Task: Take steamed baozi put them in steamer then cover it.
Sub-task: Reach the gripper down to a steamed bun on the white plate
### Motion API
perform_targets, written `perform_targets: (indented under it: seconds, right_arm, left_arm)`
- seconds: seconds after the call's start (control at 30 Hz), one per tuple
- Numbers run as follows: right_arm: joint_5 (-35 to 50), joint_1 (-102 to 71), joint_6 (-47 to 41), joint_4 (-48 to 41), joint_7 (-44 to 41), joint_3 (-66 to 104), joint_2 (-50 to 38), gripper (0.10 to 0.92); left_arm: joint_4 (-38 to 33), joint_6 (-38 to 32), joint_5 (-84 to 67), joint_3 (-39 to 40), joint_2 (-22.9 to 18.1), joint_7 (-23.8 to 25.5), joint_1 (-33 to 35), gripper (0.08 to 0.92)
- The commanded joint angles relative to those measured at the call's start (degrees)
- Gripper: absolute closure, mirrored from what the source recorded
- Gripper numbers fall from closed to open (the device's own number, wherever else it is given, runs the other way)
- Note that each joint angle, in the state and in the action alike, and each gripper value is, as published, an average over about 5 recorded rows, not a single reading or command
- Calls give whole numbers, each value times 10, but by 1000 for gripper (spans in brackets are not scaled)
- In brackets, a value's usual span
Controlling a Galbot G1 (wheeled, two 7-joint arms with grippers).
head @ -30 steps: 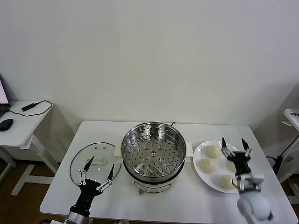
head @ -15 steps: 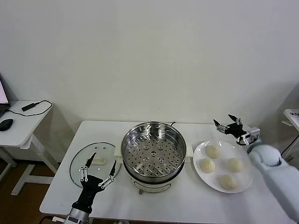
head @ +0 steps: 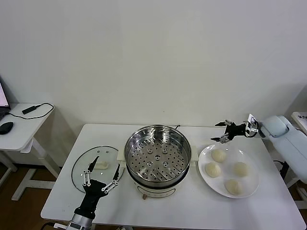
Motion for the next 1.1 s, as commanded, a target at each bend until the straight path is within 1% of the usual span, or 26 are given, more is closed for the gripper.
perform_targets:
  seconds: [0.03,0.17,0.33,0.63,1.1]
  right_arm:
    - [-182,97,29,-75,-119,-88,62,203]
    - [-216,99,42,-92,-122,-90,86,203]
    - [-237,93,49,-98,-134,-95,100,203]
    - [-240,61,55,-99,-105,-95,110,203]
    - [-251,19,56,-87,-65,-87,99,203]
  left_arm:
    - [-2,0,1,0,0,0,2,177]
    - [-2,-2,1,0,-1,0,4,177]
    - [-3,-3,2,0,-2,-1,5,177]
    - [1,-4,1,0,-2,-2,4,177]
    - [10,-7,2,2,-1,-2,0,177]
